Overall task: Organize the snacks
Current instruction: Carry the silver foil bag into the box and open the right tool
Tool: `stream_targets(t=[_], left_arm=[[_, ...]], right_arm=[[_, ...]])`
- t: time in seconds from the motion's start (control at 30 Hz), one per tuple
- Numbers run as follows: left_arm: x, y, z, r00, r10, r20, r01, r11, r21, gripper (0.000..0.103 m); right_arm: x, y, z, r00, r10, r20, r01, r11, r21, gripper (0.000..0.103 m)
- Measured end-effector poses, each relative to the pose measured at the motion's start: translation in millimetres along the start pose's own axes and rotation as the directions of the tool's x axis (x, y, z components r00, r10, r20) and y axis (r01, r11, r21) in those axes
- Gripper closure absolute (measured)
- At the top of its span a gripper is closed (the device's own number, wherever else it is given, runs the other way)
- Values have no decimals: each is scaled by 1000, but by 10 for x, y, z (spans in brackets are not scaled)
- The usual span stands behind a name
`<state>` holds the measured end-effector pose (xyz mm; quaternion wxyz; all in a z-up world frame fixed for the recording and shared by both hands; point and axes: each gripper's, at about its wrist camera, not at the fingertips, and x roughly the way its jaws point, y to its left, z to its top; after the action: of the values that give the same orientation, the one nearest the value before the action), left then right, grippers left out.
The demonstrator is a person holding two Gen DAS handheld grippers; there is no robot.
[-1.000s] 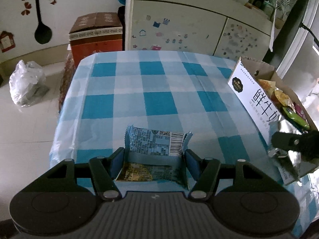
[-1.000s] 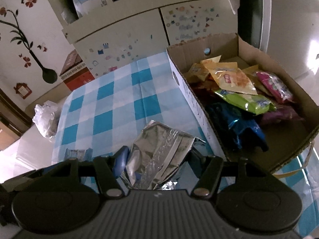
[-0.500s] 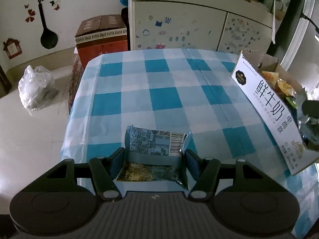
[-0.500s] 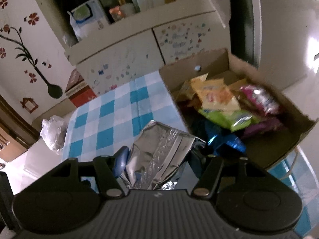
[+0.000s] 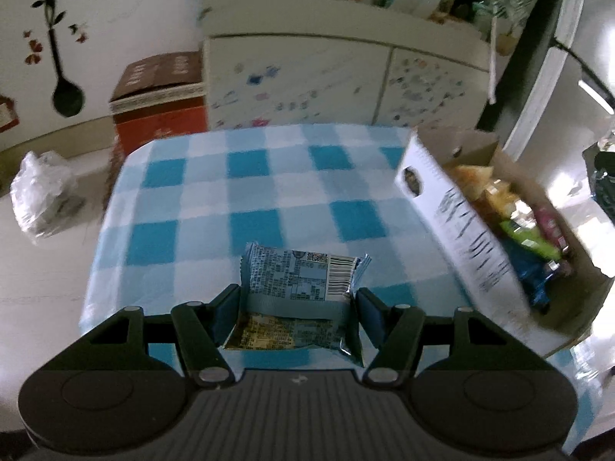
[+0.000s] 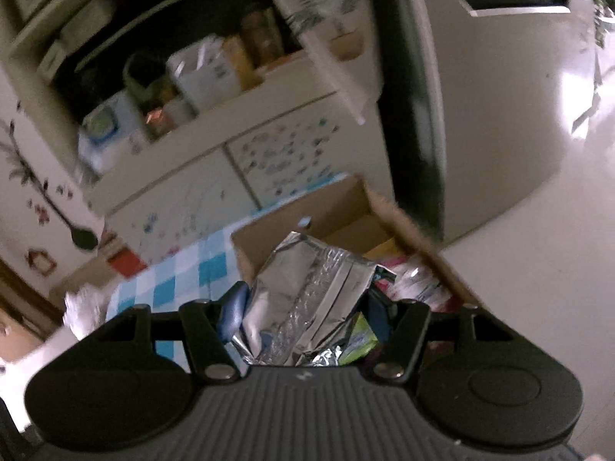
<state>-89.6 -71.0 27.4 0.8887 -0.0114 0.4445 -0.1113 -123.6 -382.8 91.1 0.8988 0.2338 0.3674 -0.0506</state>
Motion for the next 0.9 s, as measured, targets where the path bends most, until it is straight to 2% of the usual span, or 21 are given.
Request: stream_targets(t=[0.07,0.2,0.37,0.63,0.73,0.77,0.8,0.87,0.9], left_arm=[[8,-110,91,999,-32,9,32,999,-8,33],[61,-391,310,995,-94,25,95,995,-22,33],[131,-771,521,985,-167,35,167,986,-5,33],[338,-1326,623,968,-251,15,250,967,43,32],[389,-1530,625,968,-251,6,250,965,76,26],[386,-1583,624,969,-247,6,245,965,89,22],[372,-1624,619,971,-240,10,238,966,101,19],[337,-1681,605,979,-205,14,202,971,128,7],[319,-1698,600,983,-185,18,181,973,142,6]], right_arm=[[-4,-139,53,1000,-8,16,7,998,64,38],[84,-343,93,999,-35,-5,35,984,174,38],[129,-431,112,999,-38,8,35,974,224,38],[184,-561,135,999,-53,10,47,953,300,37],[206,-567,146,999,-51,19,42,948,316,35],[211,-557,151,998,-51,21,42,949,311,27],[218,-547,155,998,-53,22,43,950,309,24],[224,-544,158,998,-52,21,44,951,307,24],[227,-543,161,998,-52,18,44,951,305,24]])
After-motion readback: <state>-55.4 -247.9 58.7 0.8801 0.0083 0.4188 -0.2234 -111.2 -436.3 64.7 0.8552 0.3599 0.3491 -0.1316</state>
